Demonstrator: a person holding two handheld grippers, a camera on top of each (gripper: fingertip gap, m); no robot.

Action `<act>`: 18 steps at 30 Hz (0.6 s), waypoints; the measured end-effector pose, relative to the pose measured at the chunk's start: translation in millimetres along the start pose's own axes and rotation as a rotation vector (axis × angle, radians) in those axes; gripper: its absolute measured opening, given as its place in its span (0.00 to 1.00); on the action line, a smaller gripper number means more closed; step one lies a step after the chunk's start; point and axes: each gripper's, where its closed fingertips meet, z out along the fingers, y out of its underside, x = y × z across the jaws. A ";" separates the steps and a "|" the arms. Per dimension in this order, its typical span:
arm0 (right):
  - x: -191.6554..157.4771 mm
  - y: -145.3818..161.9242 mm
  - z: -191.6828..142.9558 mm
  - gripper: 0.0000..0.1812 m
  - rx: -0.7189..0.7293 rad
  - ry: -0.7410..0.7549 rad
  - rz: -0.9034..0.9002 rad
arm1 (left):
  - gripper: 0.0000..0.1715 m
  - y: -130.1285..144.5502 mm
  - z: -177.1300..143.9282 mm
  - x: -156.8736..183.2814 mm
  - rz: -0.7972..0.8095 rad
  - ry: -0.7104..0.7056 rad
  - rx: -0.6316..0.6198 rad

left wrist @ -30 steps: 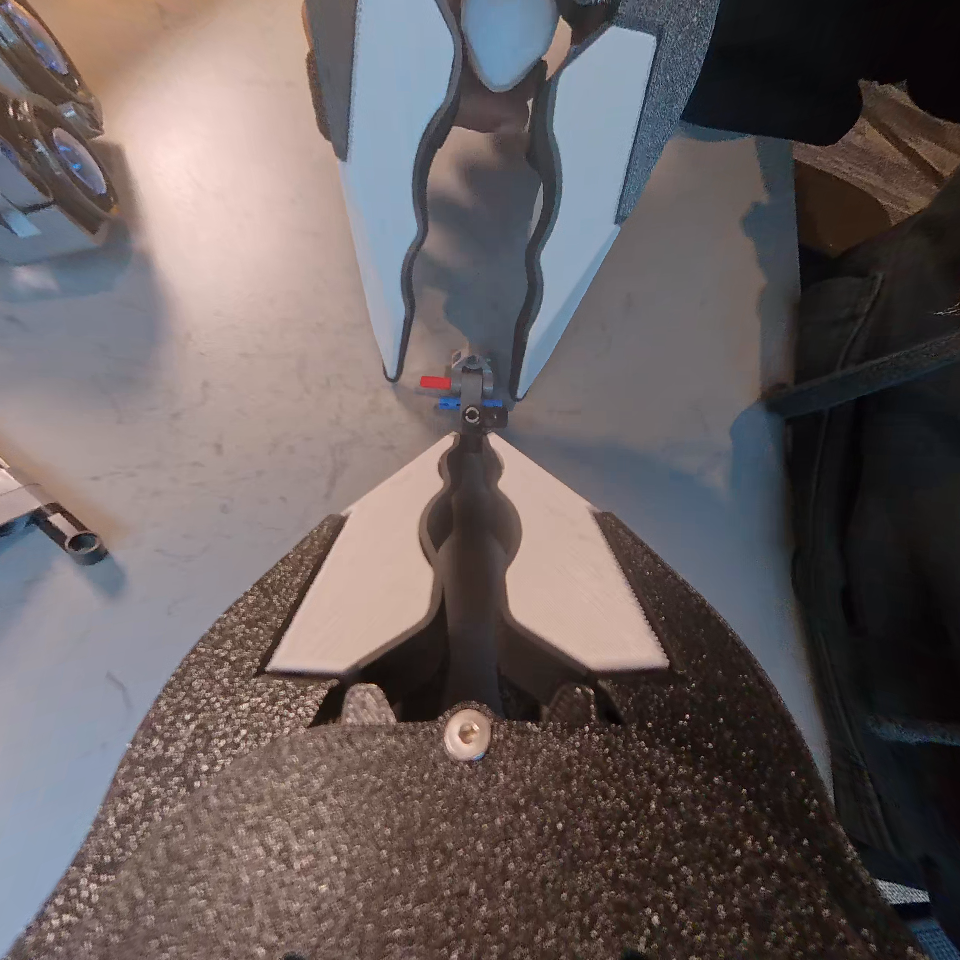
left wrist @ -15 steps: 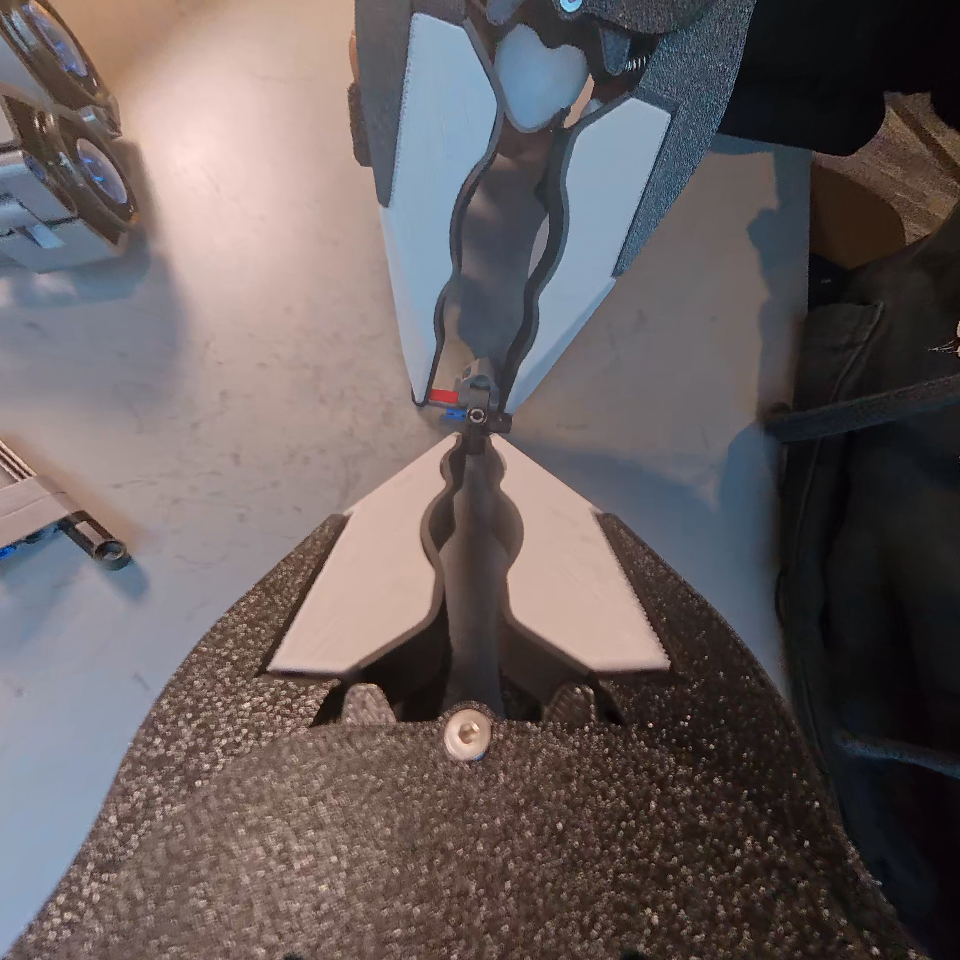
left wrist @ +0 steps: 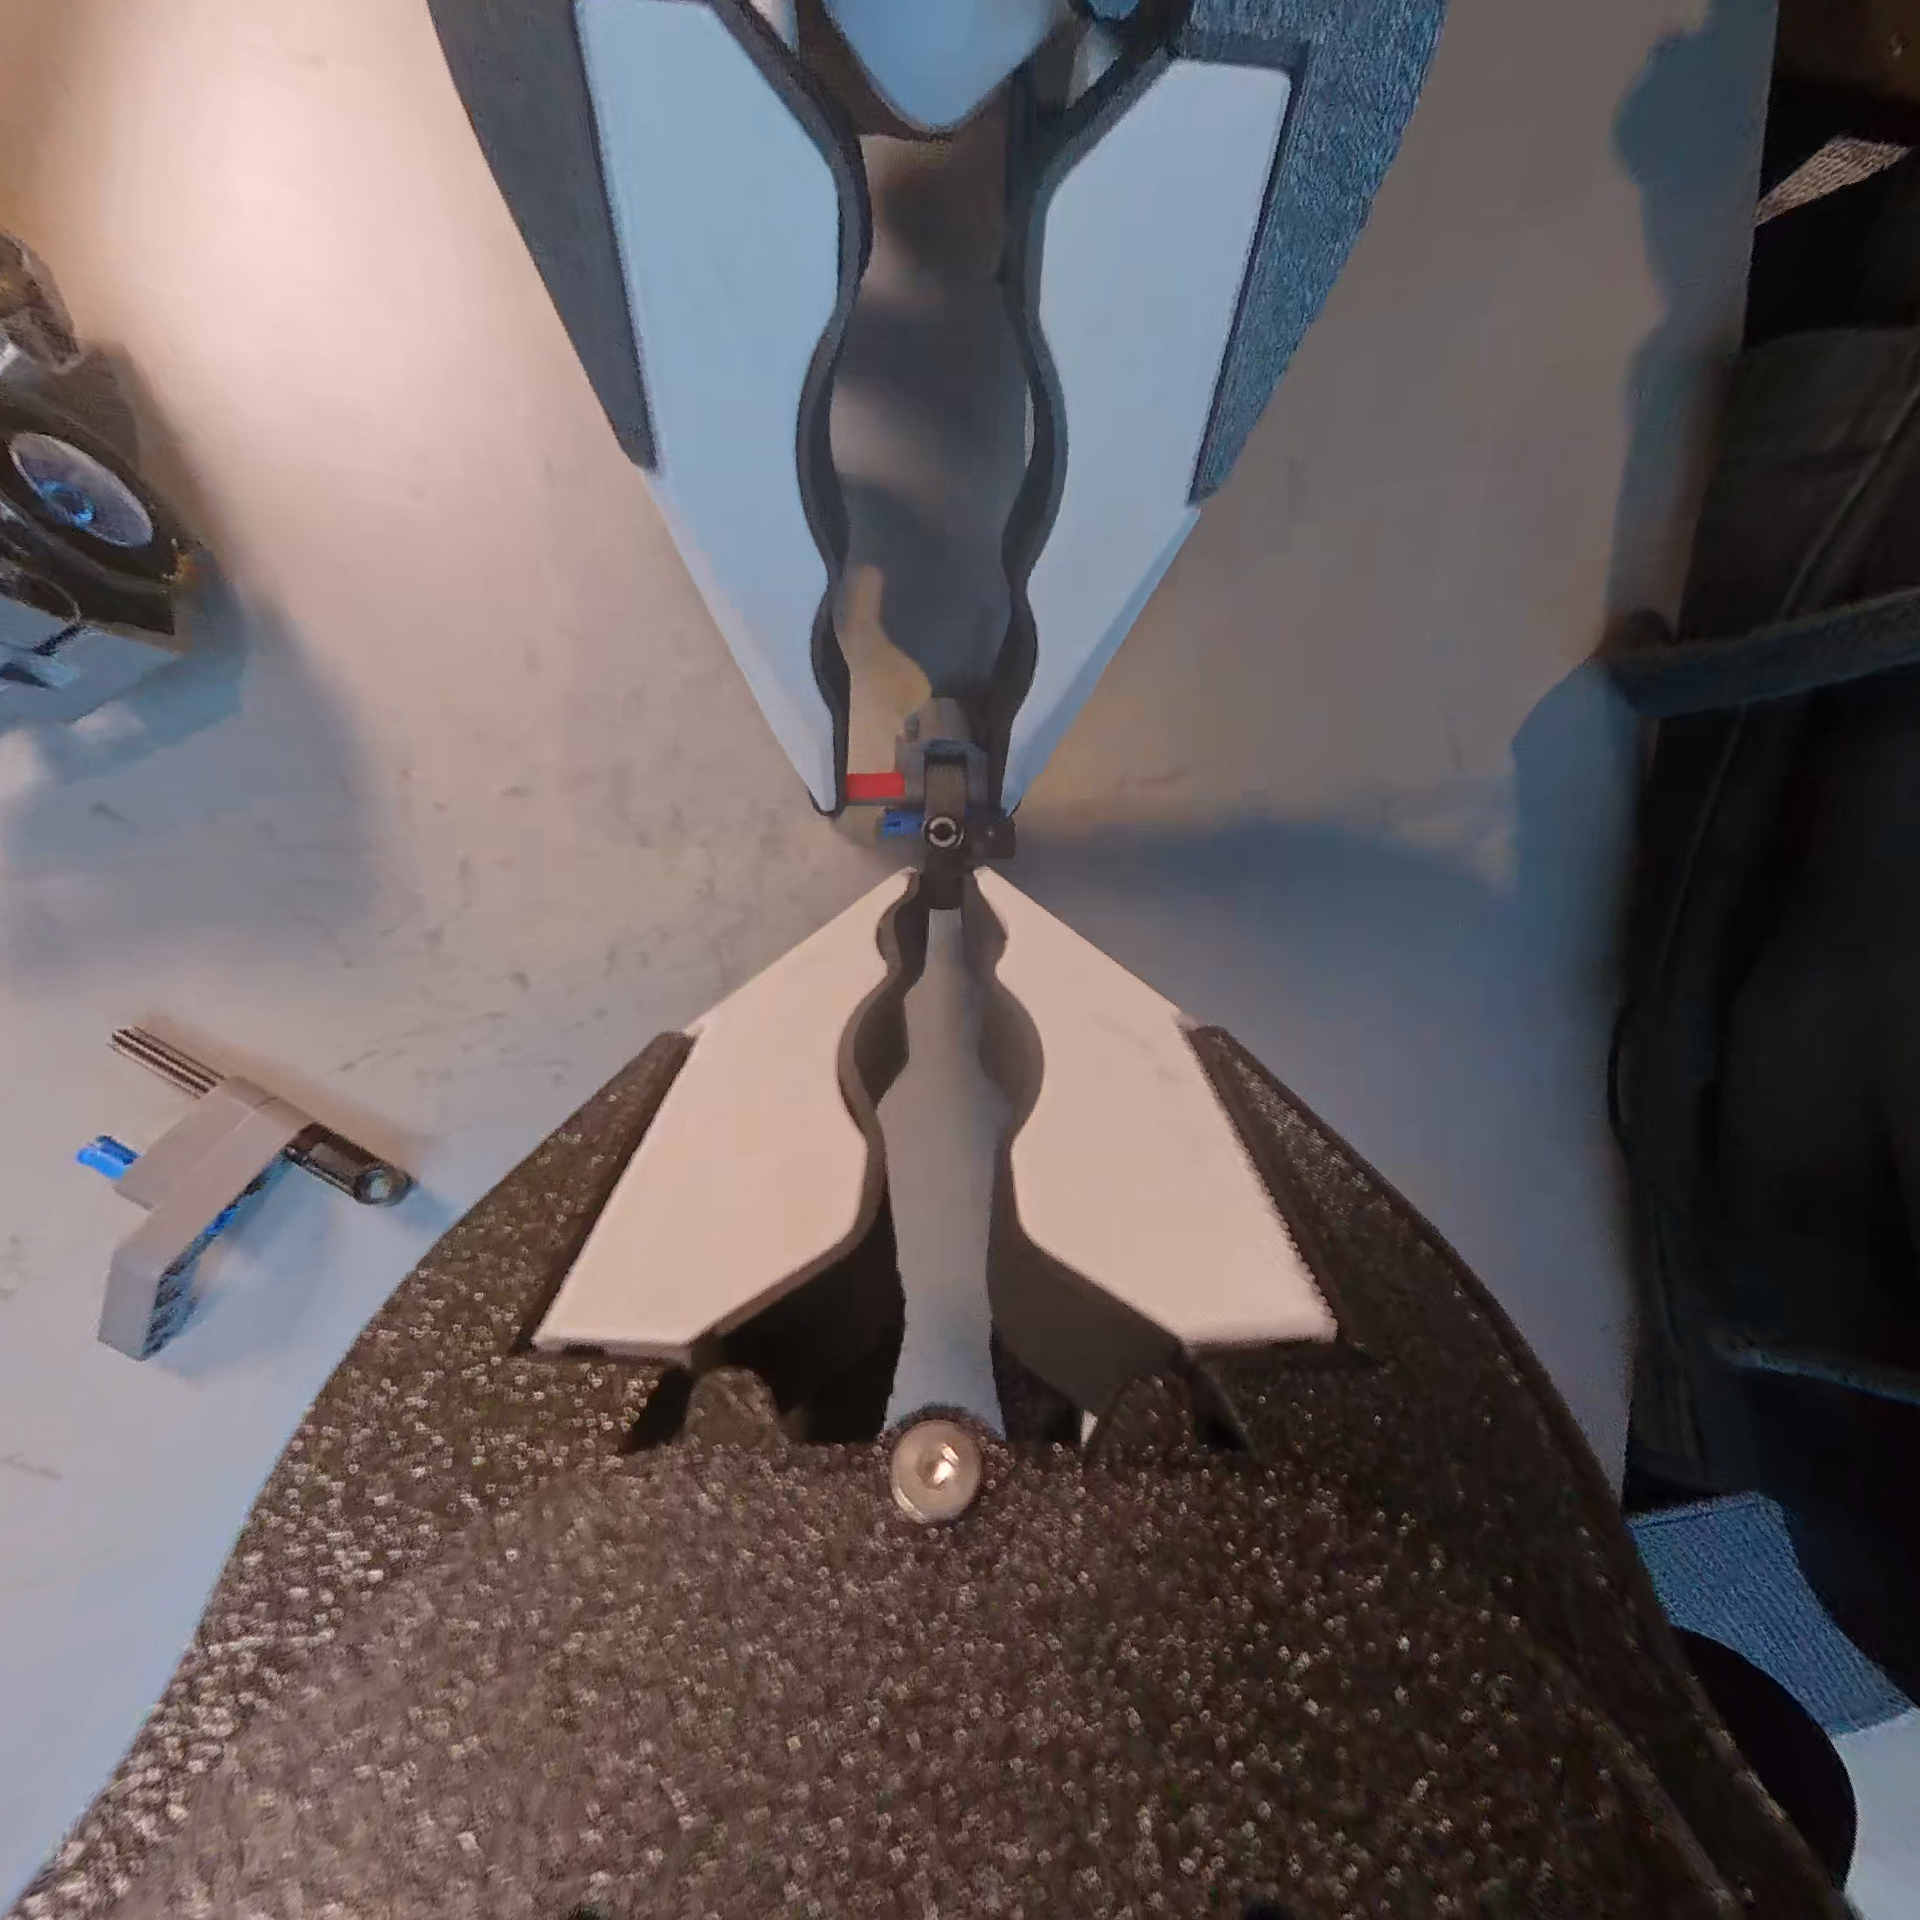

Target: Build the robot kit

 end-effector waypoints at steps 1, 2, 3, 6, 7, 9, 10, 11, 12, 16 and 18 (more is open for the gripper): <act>0.1 0.0 0.0 0.14 0.002 0.002 0.003 | 0.03 -0.2 -0.2 -0.1 0.000 0.001 -0.007; 0.2 -0.1 0.1 0.14 0.006 0.005 0.007 | 0.03 -0.4 -0.3 -0.1 -0.003 0.002 -0.008; 0.3 0.0 -0.1 0.14 0.009 0.007 0.012 | 0.03 -0.2 -0.1 0.1 -0.010 0.003 -0.003; 0.4 -0.1 0.0 0.14 0.006 0.016 0.016 | 0.03 1.0 0.4 0.0 -0.041 -0.004 0.025; 0.4 -0.2 0.1 0.14 0.008 0.018 0.019 | 0.03 1.0 0.5 0.0 -0.049 -0.012 0.036; 0.4 -0.4 0.1 0.14 0.019 0.024 0.026 | 0.03 0.8 0.7 -0.1 -0.071 -0.027 0.064; 0.4 -0.4 0.1 0.14 0.024 0.030 0.028 | 0.03 0.9 0.9 0.0 -0.087 -0.032 0.079; 0.3 -0.3 0.0 0.13 0.029 0.035 0.027 | 0.03 1.5 1.2 0.3 -0.102 -0.035 0.092; 0.1 -0.4 0.0 0.13 0.034 0.039 0.020 | 0.03 2.1 1.5 0.5 -0.115 -0.036 0.103; -0.2 -0.6 -0.3 0.13 0.048 0.056 0.002 | 0.03 1.8 1.6 1.2 -0.187 0.005 0.144; -0.1 -0.7 -0.5 0.13 0.055 0.067 -0.012 | 0.03 1.5 1.6 1.1 -0.235 0.042 0.166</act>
